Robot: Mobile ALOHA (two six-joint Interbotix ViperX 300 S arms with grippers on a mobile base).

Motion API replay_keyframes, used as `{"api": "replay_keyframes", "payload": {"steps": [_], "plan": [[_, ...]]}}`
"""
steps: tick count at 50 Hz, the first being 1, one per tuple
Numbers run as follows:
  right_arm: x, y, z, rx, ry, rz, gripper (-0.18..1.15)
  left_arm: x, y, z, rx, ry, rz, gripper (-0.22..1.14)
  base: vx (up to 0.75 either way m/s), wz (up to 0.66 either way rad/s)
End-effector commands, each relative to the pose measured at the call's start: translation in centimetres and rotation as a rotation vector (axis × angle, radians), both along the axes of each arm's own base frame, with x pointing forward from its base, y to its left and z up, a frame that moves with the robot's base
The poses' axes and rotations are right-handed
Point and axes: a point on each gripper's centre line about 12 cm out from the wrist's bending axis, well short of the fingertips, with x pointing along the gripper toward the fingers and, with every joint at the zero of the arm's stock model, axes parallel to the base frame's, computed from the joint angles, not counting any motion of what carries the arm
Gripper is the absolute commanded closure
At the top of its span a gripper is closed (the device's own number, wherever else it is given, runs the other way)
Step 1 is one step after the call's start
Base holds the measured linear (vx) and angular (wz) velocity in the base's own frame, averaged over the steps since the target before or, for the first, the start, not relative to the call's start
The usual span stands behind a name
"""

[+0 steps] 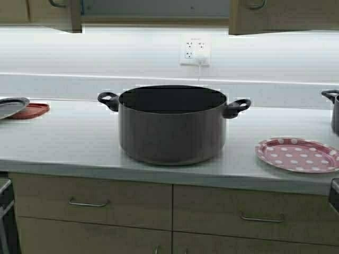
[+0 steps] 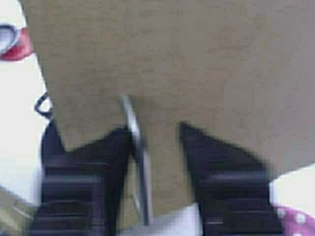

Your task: Open the cabinet, put the pot inside, then close it

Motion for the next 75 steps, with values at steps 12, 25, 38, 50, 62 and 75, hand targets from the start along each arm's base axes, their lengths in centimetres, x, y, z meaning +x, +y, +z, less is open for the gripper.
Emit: {"api": "replay_keyframes", "payload": {"steps": [12, 25, 38, 50, 62, 75], "plan": [[-4.4, -0.5, 1.0, -0.063, 0.046, 0.122, 0.15, -6.4, 1.0, 1.9, -0.013, -0.065, -0.037, 0.27, -0.01, -0.05], [-6.9, 4.4, 1.9, -0.01, 0.105, 0.356, 1.01, -8.6, -3.2, 2.7, -0.043, -0.018, -0.244, 0.92, 0.0, -0.01], [-8.0, 11.3, 2.2, 0.012, 0.077, 0.553, 0.9, -7.6, -8.3, 2.5, -0.077, -0.028, -0.378, 0.89, 0.0, 0.0], [-4.1, 15.0, 0.1, -0.067, 0.076, 0.521, 0.9, -3.7, -10.5, 1.6, -0.117, -0.036, -0.333, 0.89, 0.0, 0.0], [1.1, 15.0, -1.2, -0.086, 0.013, 0.366, 0.9, 0.6, -12.9, 0.5, -0.149, -0.054, -0.299, 0.89, 0.0, 0.0], [4.6, 11.0, -2.9, -0.099, 0.061, 0.219, 0.9, 8.6, -14.5, -1.4, -0.156, -0.062, -0.208, 0.89, 0.0, 0.0]]}}
